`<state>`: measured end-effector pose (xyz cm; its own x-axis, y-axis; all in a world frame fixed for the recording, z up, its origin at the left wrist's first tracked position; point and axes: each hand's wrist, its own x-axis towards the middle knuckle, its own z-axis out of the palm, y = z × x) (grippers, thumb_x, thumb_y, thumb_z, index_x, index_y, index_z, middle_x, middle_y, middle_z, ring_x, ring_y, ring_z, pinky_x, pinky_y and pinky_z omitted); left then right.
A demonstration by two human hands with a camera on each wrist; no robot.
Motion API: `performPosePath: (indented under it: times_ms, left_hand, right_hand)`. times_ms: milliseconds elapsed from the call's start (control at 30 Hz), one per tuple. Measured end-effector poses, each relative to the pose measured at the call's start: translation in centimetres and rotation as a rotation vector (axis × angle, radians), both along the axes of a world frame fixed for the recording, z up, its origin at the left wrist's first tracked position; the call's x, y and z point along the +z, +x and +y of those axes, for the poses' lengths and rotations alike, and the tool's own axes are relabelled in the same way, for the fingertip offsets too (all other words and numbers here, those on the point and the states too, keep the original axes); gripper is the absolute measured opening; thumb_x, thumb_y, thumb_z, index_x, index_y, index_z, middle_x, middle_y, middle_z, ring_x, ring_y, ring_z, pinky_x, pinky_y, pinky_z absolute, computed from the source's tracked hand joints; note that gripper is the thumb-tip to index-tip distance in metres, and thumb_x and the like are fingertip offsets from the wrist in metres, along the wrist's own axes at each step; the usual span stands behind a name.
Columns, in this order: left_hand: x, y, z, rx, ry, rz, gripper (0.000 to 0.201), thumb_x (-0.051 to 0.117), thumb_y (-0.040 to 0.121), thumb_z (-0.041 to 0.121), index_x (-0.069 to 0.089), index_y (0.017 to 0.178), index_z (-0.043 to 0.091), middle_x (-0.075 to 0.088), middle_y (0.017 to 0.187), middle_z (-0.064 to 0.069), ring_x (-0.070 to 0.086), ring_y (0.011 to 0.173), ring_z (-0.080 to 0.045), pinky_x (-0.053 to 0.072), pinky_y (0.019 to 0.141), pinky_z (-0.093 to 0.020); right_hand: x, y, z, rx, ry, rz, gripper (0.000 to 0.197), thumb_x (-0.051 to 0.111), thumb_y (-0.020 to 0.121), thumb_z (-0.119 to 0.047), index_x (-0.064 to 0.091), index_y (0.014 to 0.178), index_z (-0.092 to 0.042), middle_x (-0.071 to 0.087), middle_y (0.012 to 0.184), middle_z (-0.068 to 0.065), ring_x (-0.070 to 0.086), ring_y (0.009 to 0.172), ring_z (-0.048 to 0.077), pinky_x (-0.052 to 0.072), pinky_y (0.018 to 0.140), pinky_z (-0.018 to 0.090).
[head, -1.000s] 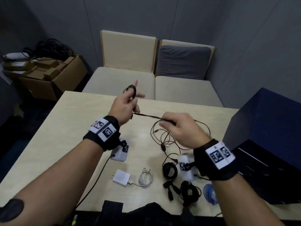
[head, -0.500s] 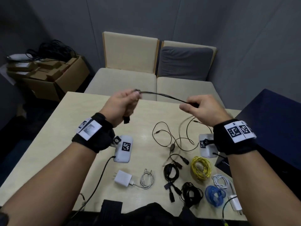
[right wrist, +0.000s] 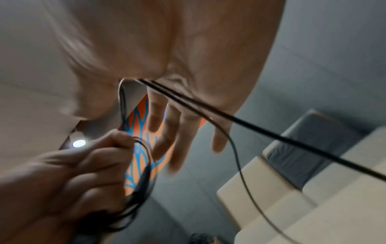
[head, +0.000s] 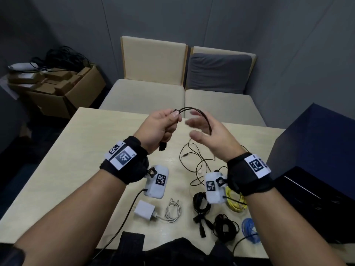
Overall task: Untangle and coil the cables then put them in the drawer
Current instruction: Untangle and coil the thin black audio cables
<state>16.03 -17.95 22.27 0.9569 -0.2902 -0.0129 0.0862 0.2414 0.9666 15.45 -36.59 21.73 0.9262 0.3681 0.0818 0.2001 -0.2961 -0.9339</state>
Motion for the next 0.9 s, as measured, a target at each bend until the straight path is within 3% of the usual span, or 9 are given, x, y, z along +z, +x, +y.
performPosePath:
  times_ms: [67,133,233,300,400,533,633,767,900]
  left_hand:
    - [-0.1,0.1,0.0,0.001,0.007,-0.005,0.028,0.035,0.102,0.013,0.048,0.078,0.011,0.028,0.046,0.012,0.019,0.037,0.0,0.01,0.039,-0.016]
    - [-0.3,0.4,0.8,0.038,0.025,-0.001,0.028,0.036,0.102,0.013,0.049,0.077,0.011,0.029,0.046,0.012,0.019,0.038,0.0,0.012,0.038,-0.015]
    - [-0.8,0.4,2.0,0.06,0.051,0.014,0.027,0.037,0.101,0.013,0.05,0.077,0.008,0.029,0.047,0.012,0.02,0.038,0.0,0.012,0.038,-0.015]
    - [-1.0,0.0,2.1,0.027,0.011,0.027,0.027,0.038,0.101,0.013,0.05,0.078,0.007,0.028,0.046,0.012,0.02,0.037,0.0,0.01,0.039,-0.017]
    - [-1.0,-0.8,1.4,-0.102,-0.038,0.054,0.024,0.044,0.096,0.021,0.052,0.081,0.006,0.029,0.047,0.01,0.019,0.037,-0.001,0.009,0.041,-0.019]
    - [0.0,-1.9,0.6,-0.319,-0.112,0.092,0.033,0.037,0.088,0.021,0.059,0.103,0.001,0.042,0.047,0.002,0.023,0.034,-0.003,0.011,0.041,-0.022]
    - [0.9,-2.3,0.2,-0.4,-0.238,0.138,0.044,0.036,0.082,0.012,0.054,0.121,0.005,0.059,0.062,-0.009,0.034,0.034,-0.007,0.021,0.04,-0.02]
    - [1.1,-2.0,-0.4,-0.401,-0.318,0.095,0.044,0.037,0.086,0.008,0.048,0.129,0.01,0.061,0.075,-0.007,0.039,0.038,-0.007,0.024,0.042,-0.018]
    - [1.3,-1.4,-1.0,-0.268,-0.383,0.024,0.045,0.037,0.09,0.005,0.04,0.134,0.012,0.07,0.092,-0.002,0.043,0.044,-0.006,0.037,0.046,-0.015]
  right_hand:
    - [0.4,-0.4,1.2,-0.016,0.16,0.037,0.027,0.061,0.081,-0.024,0.057,0.104,-0.01,0.062,0.068,0.0,0.064,0.062,0.017,0.05,0.07,0.035]
    - [0.8,-0.2,0.8,-0.083,0.259,0.053,0.015,0.059,0.082,-0.022,0.056,0.082,-0.008,0.042,0.049,-0.008,0.039,0.039,0.011,0.037,0.047,0.028]
    - [2.1,0.6,-1.0,-0.151,0.28,0.019,0.019,0.059,0.085,-0.026,0.059,0.071,-0.013,0.031,0.047,-0.009,0.024,0.04,0.007,0.021,0.042,0.019]
    - [3.4,1.0,-1.8,-0.198,0.089,-0.117,0.022,0.061,0.09,-0.025,0.063,0.068,-0.02,0.037,0.044,-0.013,0.03,0.039,0.003,0.026,0.044,0.021]
    - [5.1,2.2,-2.3,-0.271,-0.14,-0.264,0.022,0.06,0.094,-0.018,0.062,0.072,-0.015,0.045,0.042,-0.019,0.042,0.043,0.0,0.028,0.048,0.01]
    - [5.2,3.6,-2.7,-0.314,-0.249,-0.283,0.022,0.061,0.093,-0.026,0.063,0.074,-0.014,0.04,0.055,-0.008,0.035,0.049,0.003,0.027,0.05,0.016]
    - [3.4,4.2,-2.5,-0.335,-0.232,-0.245,0.03,0.059,0.094,-0.033,0.058,0.071,-0.013,0.039,0.062,0.001,0.034,0.055,0.008,0.031,0.055,0.026]
    - [0.0,3.8,-1.4,-0.329,-0.302,-0.166,0.034,0.052,0.097,-0.037,0.058,0.071,-0.016,0.049,0.063,0.001,0.04,0.059,0.012,0.033,0.057,0.03]
    - [-3.1,1.6,0.4,-0.293,-0.326,-0.111,0.032,0.047,0.099,-0.035,0.055,0.075,-0.016,0.056,0.069,0.005,0.043,0.06,0.013,0.034,0.057,0.027]
